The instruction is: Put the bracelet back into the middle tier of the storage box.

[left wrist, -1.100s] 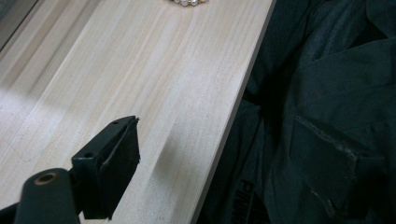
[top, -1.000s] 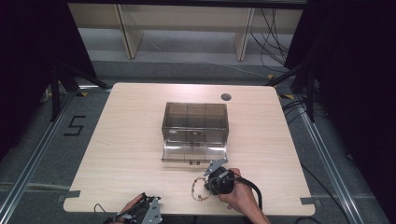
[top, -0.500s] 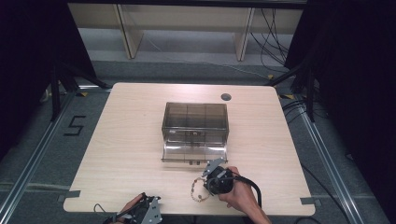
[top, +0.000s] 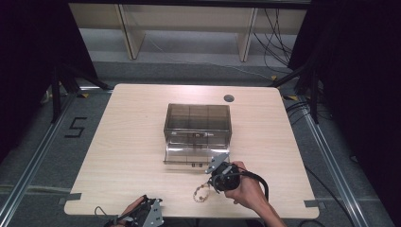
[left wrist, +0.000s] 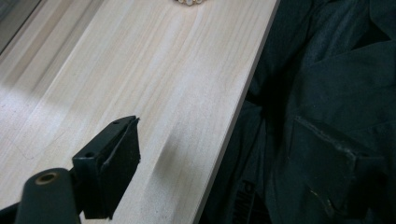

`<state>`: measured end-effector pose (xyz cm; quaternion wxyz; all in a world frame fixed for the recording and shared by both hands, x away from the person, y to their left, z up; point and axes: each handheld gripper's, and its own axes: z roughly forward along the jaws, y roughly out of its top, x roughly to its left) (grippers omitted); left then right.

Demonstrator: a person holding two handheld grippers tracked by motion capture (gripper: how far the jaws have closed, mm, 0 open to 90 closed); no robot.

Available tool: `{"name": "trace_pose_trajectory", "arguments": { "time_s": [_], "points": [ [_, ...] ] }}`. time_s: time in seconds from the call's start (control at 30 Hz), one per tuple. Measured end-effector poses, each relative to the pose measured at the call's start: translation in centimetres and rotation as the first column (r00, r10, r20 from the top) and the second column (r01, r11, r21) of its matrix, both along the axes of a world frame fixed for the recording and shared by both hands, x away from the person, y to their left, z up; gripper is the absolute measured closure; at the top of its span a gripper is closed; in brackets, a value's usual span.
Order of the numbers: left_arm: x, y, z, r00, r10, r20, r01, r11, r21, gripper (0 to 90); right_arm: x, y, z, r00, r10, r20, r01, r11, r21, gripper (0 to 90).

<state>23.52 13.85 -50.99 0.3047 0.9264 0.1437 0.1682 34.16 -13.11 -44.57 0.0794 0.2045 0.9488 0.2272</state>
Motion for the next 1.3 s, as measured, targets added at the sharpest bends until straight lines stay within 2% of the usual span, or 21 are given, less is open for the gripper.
{"name": "trace_pose_trajectory", "arguments": {
  "time_s": [0.03, 0.1, 0.13, 0.17, 0.2, 0.3, 0.33, 0.37, 0.4, 0.43, 0.5, 0.57, 0.6, 0.83, 1.1, 1.13, 1.17, 1.2, 1.3],
  "points": [
    [0.0, 0.0, -0.1, 1.0000, 0.000, -0.001, 0.000, 1.0000, -0.002, 16.3, 0.1, -0.1, 0.5, 0.9998, 0.016, 0.006, -0.016, 0.9999, 0.003, 84.4],
    [0.0, 0.0, 0.0, 1.0000, 0.002, -0.001, -0.002, 1.0000, 0.000, 16.3, 0.1, -0.1, 1.0, 0.9999, 0.008, 0.012, -0.008, 1.0000, 0.002, 84.4],
    [0.0, 0.0, 0.0, 1.0000, 0.000, -0.001, 0.000, 1.0000, 0.001, 16.3, 0.1, -0.1, 1.2, 0.9995, 0.022, 0.022, -0.022, 0.9998, -0.004, 84.4],
    [0.0, -0.1, -0.1, 1.0000, 0.000, -0.004, 0.000, 1.0000, -0.008, 16.3, 0.0, -0.1, 1.5, 0.9999, 0.010, 0.014, -0.010, 0.9999, -0.008, 84.4],
    [0.0, 0.0, -0.1, 1.0000, -0.002, -0.001, 0.002, 1.0000, 0.005, 16.3, 0.1, -0.1, 1.8, 0.9995, 0.024, 0.019, -0.024, 0.9997, -0.004, 84.4],
    [0.1, 0.0, 0.0, 1.0000, 0.002, -0.002, -0.002, 1.0000, 0.001, 16.3, 0.1, -0.2, 2.5, 0.9992, 0.028, 0.029, -0.027, 0.9996, -0.010, 84.4],
    [0.0, 0.0, 0.0, 1.0000, -0.001, 0.000, 0.001, 1.0000, 0.003, 16.3, 0.0, -0.2, 3.2, 0.9995, 0.013, 0.029, -0.013, 0.9999, -0.005, 84.4],
    [0.0, 0.0, 0.0, 1.0000, -0.001, 0.000, 0.001, 1.0000, 0.003, 16.3, 0.0, -0.2, 3.2, 0.9995, 0.013, 0.029, -0.013, 0.9999, -0.005, 84.4],
    [0.0, 0.0, 0.0, 1.0000, -0.001, 0.000, 0.001, 1.0000, 0.002, 16.3, 0.1, -0.2, 4.1, 0.9986, 0.036, 0.038, -0.036, 0.9994, -0.003, 84.4],
    [0.1, 0.0, 0.0, 1.0000, 0.002, 0.000, -0.002, 1.0000, 0.000, 16.3, 0.1, -0.3, 4.6, 0.9990, 0.025, 0.037, -0.025, 0.9997, -0.005, 84.4],
    [0.1, 0.0, 0.0, 1.0000, 0.003, 0.001, -0.003, 1.0000, -0.007, 16.3, 0.3, -0.4, 5.5, 0.9975, 0.039, 0.059, -0.038, 0.9992, -0.009, 84.4],
    [0.0, 0.0, 0.0, 1.0000, -0.001, 0.000, 0.001, 1.0000, 0.001, 16.3, 0.3, -0.5, 6.0, 0.9982, 0.023, 0.056, -0.022, 0.9997, -0.013, 84.4],
    [0.0, 0.0, 0.0, 1.0000, 0.003, 0.000, -0.003, 1.0000, 0.002, 16.3, 0.4, -0.6, 6.9, 0.9979, 0.023, 0.060, -0.022, 0.9997, -0.014, 84.4],
    [0.1, 0.0, 0.0, 1.0000, 0.005, -0.001, -0.005, 1.0000, -0.002, 16.3, 1.0, -1.0, 9.4, 0.9961, 0.019, 0.086, -0.018, 0.9998, -0.011, 84.4],
    [0.0, 0.0, 0.0, 1.0000, 0.001, -0.002, -0.001, 1.0000, -0.001, 16.3, 1.6, -1.4, 10.4, 0.9959, 0.016, 0.089, -0.016, 0.9999, -0.005, 84.4],
    [0.0, 0.0, 0.0, 1.0000, 0.000, -0.001, 0.000, 1.0000, 0.003, 16.3, 1.6, -1.5, 10.7, 0.9965, 0.002, 0.083, -0.001, 1.0000, -0.007, 84.4],
    [0.1, 0.0, 0.0, 1.0000, 0.004, -0.001, -0.004, 1.0000, -0.002, 16.3, 1.8, -1.6, 10.8, 0.9963, 0.013, 0.085, -0.013, 0.9999, -0.002, 84.4],
    [0.1, 0.0, 0.0, 1.0000, 0.003, -0.001, -0.003, 1.0000, -0.002, 16.3, 1.8, -1.6, 11.0, 0.9967, -0.004, 0.082, 0.004, 1.0000, -0.001, 84.4],
    [0.0, 0.0, 0.0, 1.0000, 0.000, 0.000, 0.000, 1.0000, 0.003, 16.3, 2.1, -1.7, 11.5, 0.9955, 0.006, 0.094, -0.006, 1.0000, -0.004, 84.4]
  ]
}}
